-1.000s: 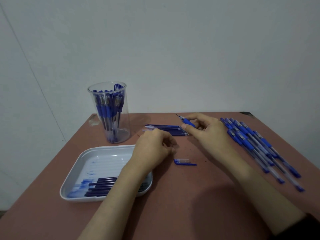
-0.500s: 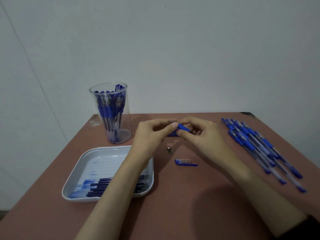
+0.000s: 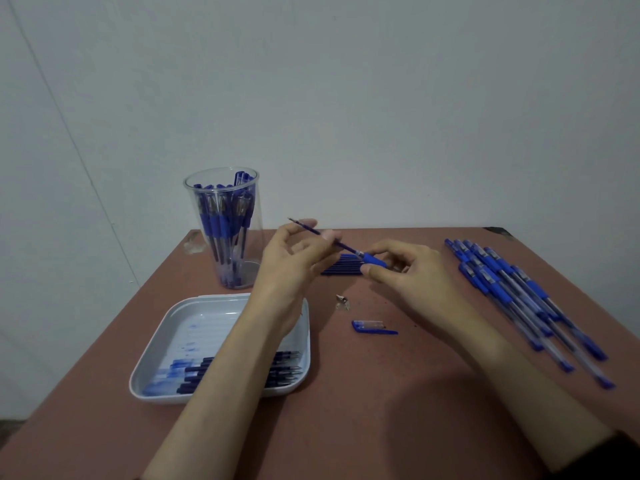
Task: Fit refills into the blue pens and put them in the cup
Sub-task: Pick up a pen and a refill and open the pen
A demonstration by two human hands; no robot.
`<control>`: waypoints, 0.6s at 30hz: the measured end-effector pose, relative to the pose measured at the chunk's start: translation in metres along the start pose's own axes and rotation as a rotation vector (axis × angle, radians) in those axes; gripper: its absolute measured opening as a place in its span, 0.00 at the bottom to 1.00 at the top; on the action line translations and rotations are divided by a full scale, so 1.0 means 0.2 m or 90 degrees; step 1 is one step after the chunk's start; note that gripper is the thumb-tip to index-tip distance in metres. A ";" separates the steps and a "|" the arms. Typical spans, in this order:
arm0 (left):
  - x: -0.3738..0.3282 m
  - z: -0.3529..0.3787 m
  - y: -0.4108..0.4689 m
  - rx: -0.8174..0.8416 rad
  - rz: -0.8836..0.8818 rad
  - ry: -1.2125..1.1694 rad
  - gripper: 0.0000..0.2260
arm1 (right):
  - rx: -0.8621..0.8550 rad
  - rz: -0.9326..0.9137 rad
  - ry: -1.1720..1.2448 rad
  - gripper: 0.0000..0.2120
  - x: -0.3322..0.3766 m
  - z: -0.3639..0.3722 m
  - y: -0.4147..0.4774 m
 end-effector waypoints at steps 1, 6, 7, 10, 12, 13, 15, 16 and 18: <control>0.00 0.01 0.00 0.008 0.008 0.036 0.08 | 0.002 -0.001 0.008 0.05 0.00 0.00 0.00; -0.08 0.03 -0.03 0.003 0.096 0.082 0.06 | 0.009 0.004 0.061 0.06 -0.02 0.00 0.01; -0.12 0.03 -0.03 -0.006 0.123 0.075 0.07 | 0.001 0.009 0.068 0.06 -0.02 -0.01 0.01; -0.31 0.04 -0.04 -0.047 0.265 0.152 0.10 | -0.032 0.025 0.042 0.05 -0.07 -0.05 0.03; -0.44 0.08 -0.01 -0.056 0.354 0.243 0.12 | -0.060 0.034 0.000 0.06 -0.11 -0.09 0.04; -0.49 0.12 0.02 -0.047 0.382 0.303 0.14 | -0.075 0.040 -0.009 0.07 -0.13 -0.10 0.05; -0.51 0.21 0.12 -0.009 0.416 0.501 0.17 | -0.097 0.047 -0.011 0.08 -0.15 -0.13 0.05; -0.47 0.25 0.18 0.023 0.424 0.636 0.18 | -0.106 0.049 -0.012 0.09 -0.15 -0.14 0.06; -0.33 0.31 0.29 0.098 0.395 0.851 0.19 | -0.120 0.048 -0.015 0.09 -0.15 -0.17 0.06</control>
Point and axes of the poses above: each hand's wrist, its own y-axis towards the middle knuckle, its own z-axis out of the palm, x = y × z, the point moved 10 cm from there along y, towards the middle knuckle
